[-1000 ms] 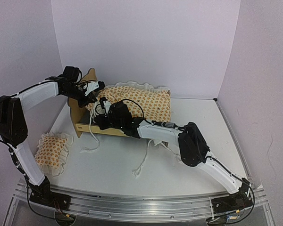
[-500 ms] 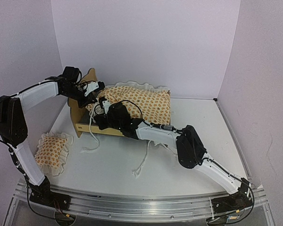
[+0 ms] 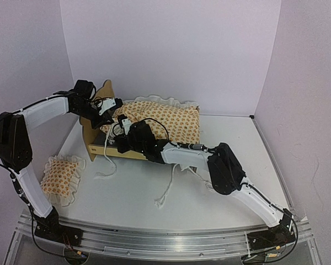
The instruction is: Set up the pet bed
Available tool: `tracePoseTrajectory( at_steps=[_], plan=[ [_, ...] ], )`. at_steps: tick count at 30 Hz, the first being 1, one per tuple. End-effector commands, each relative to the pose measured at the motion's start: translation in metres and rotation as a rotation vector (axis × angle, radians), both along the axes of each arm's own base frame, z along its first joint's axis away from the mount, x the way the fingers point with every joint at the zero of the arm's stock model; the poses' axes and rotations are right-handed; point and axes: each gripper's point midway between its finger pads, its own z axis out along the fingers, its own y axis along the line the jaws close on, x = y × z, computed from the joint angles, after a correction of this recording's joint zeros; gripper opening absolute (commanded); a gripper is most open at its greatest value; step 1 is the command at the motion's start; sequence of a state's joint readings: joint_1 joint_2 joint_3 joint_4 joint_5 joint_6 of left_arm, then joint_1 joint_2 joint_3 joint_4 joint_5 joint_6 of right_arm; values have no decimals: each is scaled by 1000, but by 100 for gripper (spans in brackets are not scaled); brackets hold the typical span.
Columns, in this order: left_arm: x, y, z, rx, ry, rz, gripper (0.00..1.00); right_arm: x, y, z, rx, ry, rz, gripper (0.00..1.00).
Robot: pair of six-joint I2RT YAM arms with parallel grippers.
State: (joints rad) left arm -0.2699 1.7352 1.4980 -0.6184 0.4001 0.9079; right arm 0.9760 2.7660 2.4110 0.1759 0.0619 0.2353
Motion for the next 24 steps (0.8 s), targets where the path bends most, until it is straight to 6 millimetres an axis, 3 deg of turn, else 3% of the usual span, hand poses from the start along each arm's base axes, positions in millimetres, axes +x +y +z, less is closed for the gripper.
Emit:
tracePoseTrajectory(
  at_steps=[1, 4, 7, 13, 16, 19, 22, 24],
  plan=[
    [16, 14, 7, 52, -79, 79, 17, -1, -13, 32, -17, -24, -31, 0],
    [25, 23, 14, 84, -117, 107, 39, -4, -17, 35, -40, -12, -28, 0],
    [2, 9, 30, 33, -84, -2, 52, -10, -22, 33, -65, 15, -16, 0],
    [-66, -12, 44, -46, 32, -220, 61, -11, -36, 9, -151, 116, -43, 0],
    [-83, -15, 42, -60, 69, -257, 65, -6, -40, 4, -165, 144, -59, 0],
    [-83, -14, 38, -48, 71, -242, 63, -2, -43, 2, -177, 157, -71, 0],
    [-86, -22, 31, -18, 72, -229, 39, 1, -49, 10, -182, 153, -101, 0],
    [-96, -29, 13, 32, 96, -245, 22, 2, -51, 15, -176, 161, -107, 0]
  ],
)
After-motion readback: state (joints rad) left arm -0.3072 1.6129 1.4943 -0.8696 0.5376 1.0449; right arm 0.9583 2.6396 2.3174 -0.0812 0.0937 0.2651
